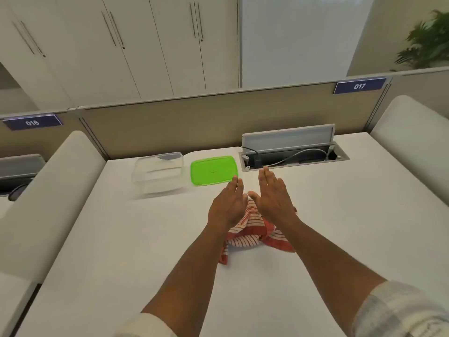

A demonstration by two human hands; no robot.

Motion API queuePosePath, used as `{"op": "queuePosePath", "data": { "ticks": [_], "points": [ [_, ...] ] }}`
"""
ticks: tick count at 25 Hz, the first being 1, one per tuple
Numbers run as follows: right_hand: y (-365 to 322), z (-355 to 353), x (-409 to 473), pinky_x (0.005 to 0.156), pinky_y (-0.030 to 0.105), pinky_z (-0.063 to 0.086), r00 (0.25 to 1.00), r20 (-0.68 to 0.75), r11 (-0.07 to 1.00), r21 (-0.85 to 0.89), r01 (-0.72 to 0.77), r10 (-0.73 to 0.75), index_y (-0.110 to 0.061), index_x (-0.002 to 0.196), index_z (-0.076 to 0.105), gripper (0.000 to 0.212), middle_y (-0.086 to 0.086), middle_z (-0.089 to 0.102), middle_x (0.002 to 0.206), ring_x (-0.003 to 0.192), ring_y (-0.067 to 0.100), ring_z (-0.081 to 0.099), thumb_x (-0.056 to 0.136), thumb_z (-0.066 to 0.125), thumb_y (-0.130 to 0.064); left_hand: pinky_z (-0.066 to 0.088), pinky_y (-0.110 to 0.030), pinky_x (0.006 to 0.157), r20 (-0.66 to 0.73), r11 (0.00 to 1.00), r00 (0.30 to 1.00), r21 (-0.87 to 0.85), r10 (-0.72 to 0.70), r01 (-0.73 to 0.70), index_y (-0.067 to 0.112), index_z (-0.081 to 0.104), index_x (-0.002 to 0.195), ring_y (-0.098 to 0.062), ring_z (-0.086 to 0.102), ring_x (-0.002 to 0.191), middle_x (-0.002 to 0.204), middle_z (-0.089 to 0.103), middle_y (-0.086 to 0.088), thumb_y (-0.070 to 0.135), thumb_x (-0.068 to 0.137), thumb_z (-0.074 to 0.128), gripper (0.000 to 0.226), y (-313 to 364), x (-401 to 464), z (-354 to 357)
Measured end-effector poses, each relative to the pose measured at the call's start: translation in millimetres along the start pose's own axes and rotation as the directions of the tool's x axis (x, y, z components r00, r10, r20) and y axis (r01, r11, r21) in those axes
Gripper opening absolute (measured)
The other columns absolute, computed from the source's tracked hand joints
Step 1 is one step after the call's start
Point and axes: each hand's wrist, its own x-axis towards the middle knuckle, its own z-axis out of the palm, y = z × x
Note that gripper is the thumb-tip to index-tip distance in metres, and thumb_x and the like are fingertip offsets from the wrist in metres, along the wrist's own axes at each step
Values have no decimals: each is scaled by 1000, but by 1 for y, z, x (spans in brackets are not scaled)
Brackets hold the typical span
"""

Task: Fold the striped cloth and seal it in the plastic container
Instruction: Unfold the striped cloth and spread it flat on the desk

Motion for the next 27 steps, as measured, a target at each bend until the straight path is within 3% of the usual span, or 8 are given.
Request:
{"op": "queuePosePath", "data": {
  "ticks": [3, 5, 8, 12, 16, 19, 24, 27],
  "points": [
    [9, 15, -10, 119, 45, 12, 998, 49, 998, -50, -36, 38, -11, 154, 10, 73, 11, 8, 163, 149, 28, 13, 99, 28, -54, 49, -45, 91, 35, 999, 999, 40, -11, 9, 11, 49, 134, -33, 58, 119, 142, 52, -12, 33, 102, 28, 44, 1, -1, 10],
    [15, 27, -19, 118, 45, 16, 995, 85, 997, -65, -47, 52, -12, 154, 15, 70, 10, 16, 162, 147, 29, 19, 99, 31, -53, 50, -43, 79, 36, 998, 999, 63, -25, 23, 11, 60, 111, -34, 64, 99, 114, 67, -13, 28, 99, 33, 34, 2, 0, 18],
    [27, 35, -29, 114, 44, 26, 993, 97, 997, -57, -58, 64, -12, 148, 29, 62, 10, 37, 153, 140, 29, 34, 97, 42, -46, 51, -41, 76, 27, 995, 995, -13, -100, 100, 14, 66, 102, -34, 65, 90, 101, 71, -12, 23, 94, 39, 30, 5, 4, 28],
    [47, 36, -36, 97, 40, 45, 989, 123, 993, -93, -72, 83, -15, 130, 48, 59, 7, 60, 127, 115, 25, 55, 84, 63, -49, 51, -37, 74, 45, 976, 983, -119, -179, 183, 18, 70, 97, -31, 67, 87, 95, 73, -9, 29, 87, 49, 25, 8, 10, 44],
    [61, 38, -34, 85, 37, 46, 992, 102, 992, -103, -69, 79, -15, 121, 56, 32, 5, 65, 118, 104, 25, 55, 90, 56, -22, 52, -37, 75, 66, 966, 971, -99, -231, 237, 18, 68, 103, -29, 67, 90, 98, 71, -6, 56, 81, 57, 44, 16, 21, 62],
    [68, 41, -32, 81, 38, 45, 992, 100, 996, -62, -71, 77, -15, 118, 59, 27, 5, 66, 114, 101, 26, 54, 91, 55, -17, 52, -38, 75, 62, 953, 955, -71, -290, 294, 18, 65, 103, -28, 66, 91, 98, 70, -4, 68, 76, 53, 58, 26, 27, 72],
    [81, 46, -27, 80, 38, 47, 993, 82, 995, -66, -74, 79, -15, 118, 58, 30, 4, 63, 113, 98, 25, 54, 87, 61, -16, 49, -37, 75, 84, 935, 934, -49, -348, 352, 16, 63, 109, -32, 65, 96, 105, 70, -9, 36, 85, 51, 33, 28, 35, 80],
    [82, 48, -21, 81, 37, 47, 994, 79, 996, -37, -76, 78, -16, 117, 57, 33, 3, 62, 113, 99, 23, 53, 86, 66, -24, 50, -40, 84, 98, 910, 922, -154, -373, 385, 19, 60, 123, -33, 64, 104, 115, 68, -10, 34, 89, 47, 40, 20, 36, 78]
  ]
}}
